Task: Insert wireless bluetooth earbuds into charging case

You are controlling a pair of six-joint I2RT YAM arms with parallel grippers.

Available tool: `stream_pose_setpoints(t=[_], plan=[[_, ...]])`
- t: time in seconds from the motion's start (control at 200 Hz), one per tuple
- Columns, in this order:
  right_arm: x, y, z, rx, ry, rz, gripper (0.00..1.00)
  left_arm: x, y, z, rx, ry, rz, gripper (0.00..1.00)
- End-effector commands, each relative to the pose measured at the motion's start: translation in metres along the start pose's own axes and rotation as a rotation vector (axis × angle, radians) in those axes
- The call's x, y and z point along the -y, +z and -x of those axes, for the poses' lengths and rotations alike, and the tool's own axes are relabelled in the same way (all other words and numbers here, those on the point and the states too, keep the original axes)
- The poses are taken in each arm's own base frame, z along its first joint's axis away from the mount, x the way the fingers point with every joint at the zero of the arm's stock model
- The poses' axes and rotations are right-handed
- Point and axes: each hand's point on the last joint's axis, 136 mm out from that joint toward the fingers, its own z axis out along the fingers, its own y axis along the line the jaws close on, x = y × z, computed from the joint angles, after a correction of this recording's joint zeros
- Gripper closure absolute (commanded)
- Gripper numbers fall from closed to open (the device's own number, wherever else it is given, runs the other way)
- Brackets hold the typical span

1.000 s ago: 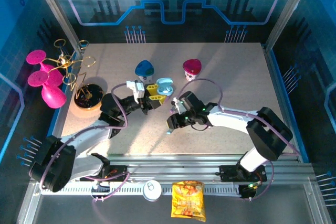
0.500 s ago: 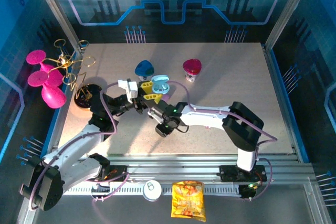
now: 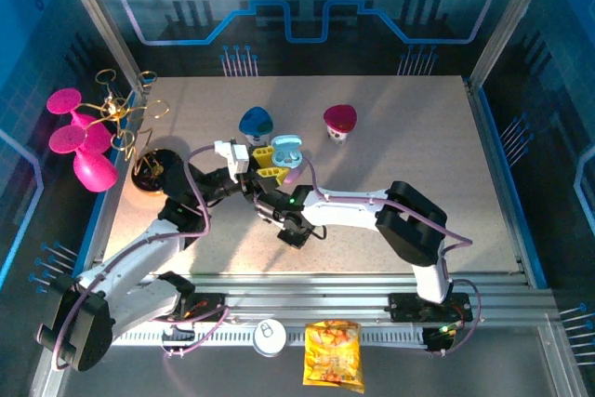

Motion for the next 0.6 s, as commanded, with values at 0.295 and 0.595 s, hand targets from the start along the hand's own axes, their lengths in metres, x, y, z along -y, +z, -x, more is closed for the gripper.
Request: stream_pose_setpoints(t=[0.295,0.595], plan=[[0.002,0.007,0.000,-0.047,0.010,-0.038,0.76,0.003,0.002,0.015,0.026,0.046,-0.020,0.76],[0.008,0.013,-0.005,-0.074,0.031,-0.062,0.84,0.003,0.001,0.013,0.023,0.040,-0.018,0.76]])
